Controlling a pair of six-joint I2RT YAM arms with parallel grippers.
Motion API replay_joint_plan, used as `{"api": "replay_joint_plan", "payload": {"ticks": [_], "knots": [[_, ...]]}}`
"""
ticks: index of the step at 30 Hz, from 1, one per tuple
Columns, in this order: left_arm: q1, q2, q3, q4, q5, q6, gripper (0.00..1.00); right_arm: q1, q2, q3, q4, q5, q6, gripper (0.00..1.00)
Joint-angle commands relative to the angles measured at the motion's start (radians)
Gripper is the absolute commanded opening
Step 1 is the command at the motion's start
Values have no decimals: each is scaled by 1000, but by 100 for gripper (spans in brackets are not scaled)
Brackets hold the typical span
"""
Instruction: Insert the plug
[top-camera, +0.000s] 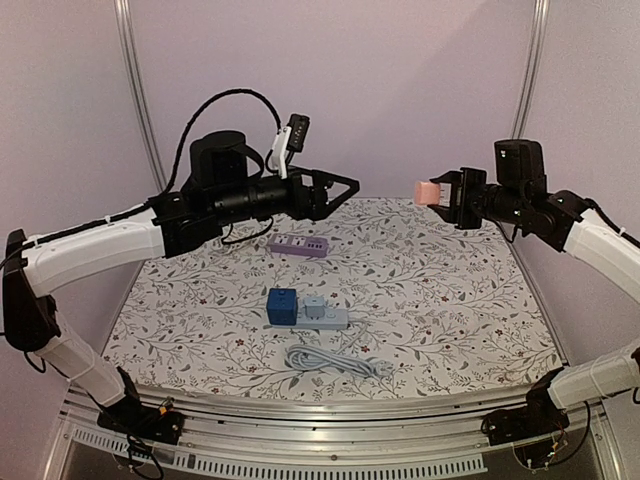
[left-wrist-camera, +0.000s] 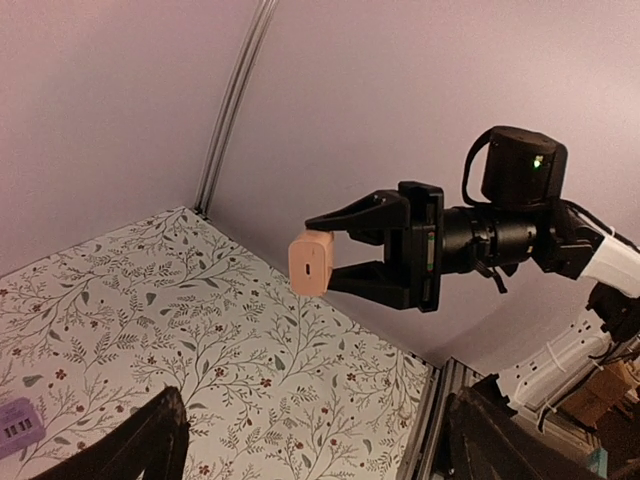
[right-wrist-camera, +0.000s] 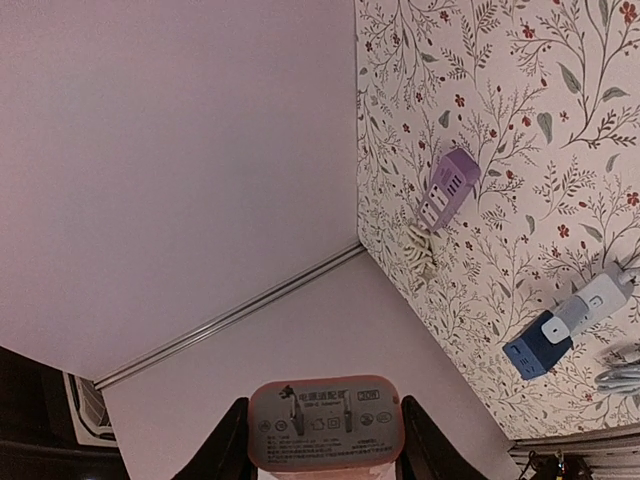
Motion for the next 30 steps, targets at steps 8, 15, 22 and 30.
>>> {"api": "replay_joint_plan", "payload": {"ticks": [8,15,22,30], "knots": [[-16,156,126,-15,122,-64,82,153,31,73,-4,43,0,0],[-36,214,185,-38,107,-68,76,199,29,70,-7,70,13,0],[-54,240,199,-46,91,-69,70,209,13,75,-23,86,17,0],[-70,279,247,-88,67,-52,65,226,7,81,-29,86,26,0]]}}
